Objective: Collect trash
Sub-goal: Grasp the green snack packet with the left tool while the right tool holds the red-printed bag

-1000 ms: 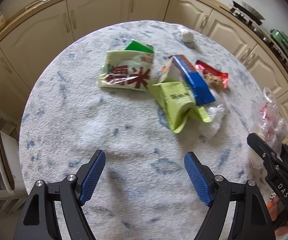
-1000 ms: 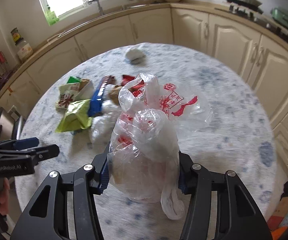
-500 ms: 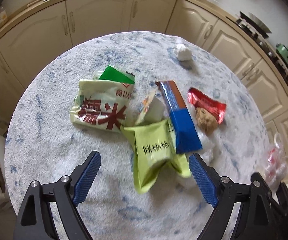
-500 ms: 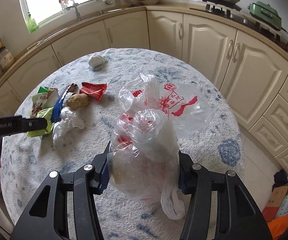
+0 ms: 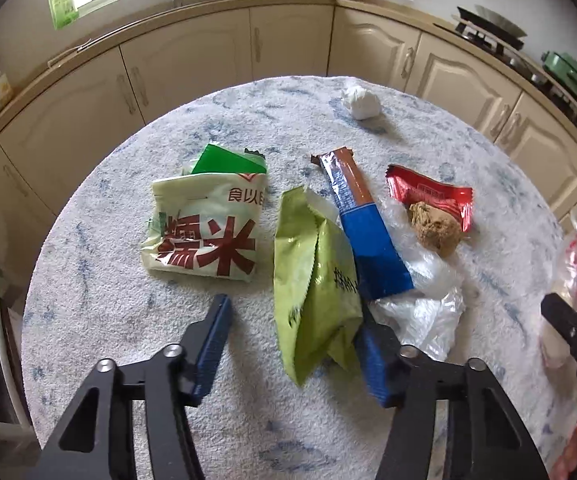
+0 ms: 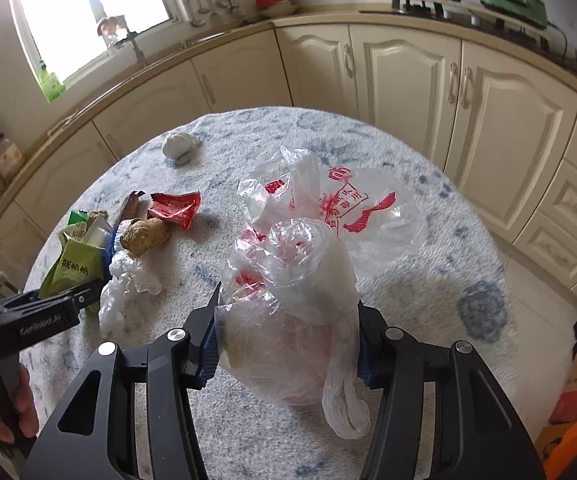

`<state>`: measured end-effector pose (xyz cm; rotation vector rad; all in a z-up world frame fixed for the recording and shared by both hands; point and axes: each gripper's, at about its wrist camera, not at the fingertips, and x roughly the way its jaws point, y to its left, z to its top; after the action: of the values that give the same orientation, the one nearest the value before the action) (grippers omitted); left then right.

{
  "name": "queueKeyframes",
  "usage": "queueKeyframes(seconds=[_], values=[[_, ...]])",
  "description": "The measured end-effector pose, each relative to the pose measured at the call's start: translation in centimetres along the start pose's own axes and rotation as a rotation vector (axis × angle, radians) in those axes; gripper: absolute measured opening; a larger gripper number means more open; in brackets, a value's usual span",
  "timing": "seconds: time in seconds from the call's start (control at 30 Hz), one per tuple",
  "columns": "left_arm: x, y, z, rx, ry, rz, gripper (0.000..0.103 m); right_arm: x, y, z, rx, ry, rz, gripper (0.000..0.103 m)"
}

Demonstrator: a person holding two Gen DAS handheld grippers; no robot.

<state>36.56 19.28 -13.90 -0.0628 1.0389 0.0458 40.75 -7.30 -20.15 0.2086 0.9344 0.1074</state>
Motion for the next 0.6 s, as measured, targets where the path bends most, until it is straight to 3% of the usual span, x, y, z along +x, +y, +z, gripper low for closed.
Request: queueKeyframes(seconds=[0.03,0.07,0.1,0.3,0.6], values=[[-0.1,0.0,-0.1,0.002,0.002,-0.003,0.037,0.0,-0.1,0.0,0.006,-0.006,0.002,0.054],[-0.4,-0.1,-0.2,0.003,0.009,-0.011,0.021,-0.1,-0.1,0.0,0.015,-0.009,0.005,0.054],[-0.4,-0.3,-0.2,0.002,0.022,-0.018,0.018,-0.1,-0.2,0.0,0.022,-0.013,0.009,0.054],[-1.1,-1.7,-0.9,0.019,0.023,0.032,0.013,-0.3,-0.7,-0.1,0.037,-0.019,0.037,0.054],[-3.3,-0.7,-3.1,-0.014,0.057,-0.022,0.001,-1.3,-0.5,-1.1,0.009,-0.006,0.015,0.054]])
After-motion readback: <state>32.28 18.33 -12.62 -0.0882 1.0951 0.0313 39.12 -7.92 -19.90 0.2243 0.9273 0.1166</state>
